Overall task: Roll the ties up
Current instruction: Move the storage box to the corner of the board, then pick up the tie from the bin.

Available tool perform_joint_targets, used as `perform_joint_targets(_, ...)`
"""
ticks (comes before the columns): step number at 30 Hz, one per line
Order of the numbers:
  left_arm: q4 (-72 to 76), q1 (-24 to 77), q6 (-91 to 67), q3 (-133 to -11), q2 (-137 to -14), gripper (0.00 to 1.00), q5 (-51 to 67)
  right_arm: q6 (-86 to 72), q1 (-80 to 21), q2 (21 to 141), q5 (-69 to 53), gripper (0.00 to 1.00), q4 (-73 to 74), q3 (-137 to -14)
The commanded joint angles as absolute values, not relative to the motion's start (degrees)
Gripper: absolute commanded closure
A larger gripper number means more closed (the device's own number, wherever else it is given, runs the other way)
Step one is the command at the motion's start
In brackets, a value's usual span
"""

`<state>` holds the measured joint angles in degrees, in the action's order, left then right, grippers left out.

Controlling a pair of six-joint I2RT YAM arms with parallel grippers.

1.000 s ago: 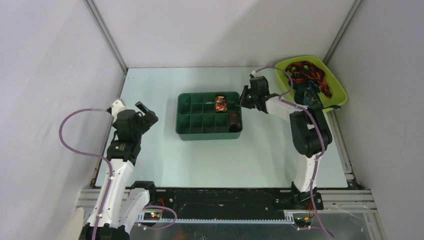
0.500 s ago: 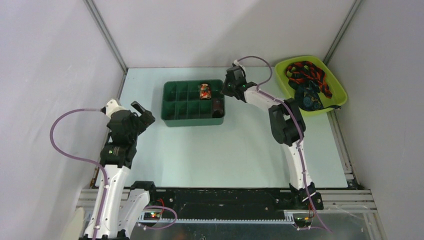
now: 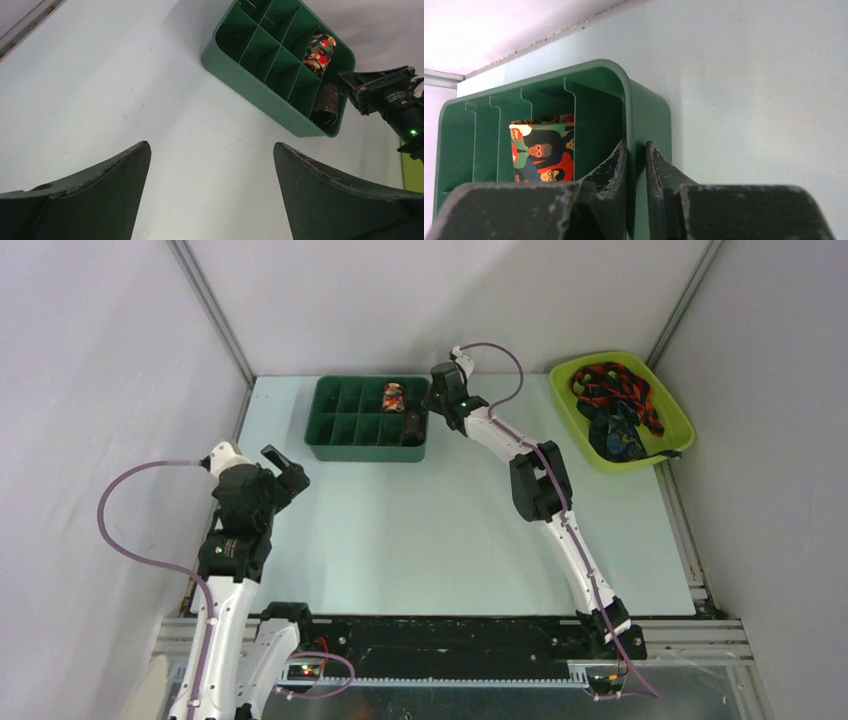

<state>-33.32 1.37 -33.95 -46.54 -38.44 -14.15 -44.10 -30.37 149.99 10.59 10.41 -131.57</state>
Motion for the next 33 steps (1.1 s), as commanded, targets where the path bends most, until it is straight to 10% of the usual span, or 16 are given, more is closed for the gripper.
perform_joint_targets(1, -33.2, 1.2, -32.4, -47.1, -37.7, 0.0, -13.2, -46.1, -31.3, 152.1, 13.0, 0.84, 0.9, -138.7)
perform_joint_targets(14, -32.1, 0.6, -32.6, -46.9, -38.8, 0.0, -11.9, -29.0, -28.7, 136.4, 9.3, 0.24, -7.1, -124.0)
perform_joint_targets(33, -30.3, 0.2, -33.7, -48.0, -43.9, 0.0, -7.5, -10.9, 1.1, 101.8, -2.2, 0.23, 32.6, -95.1)
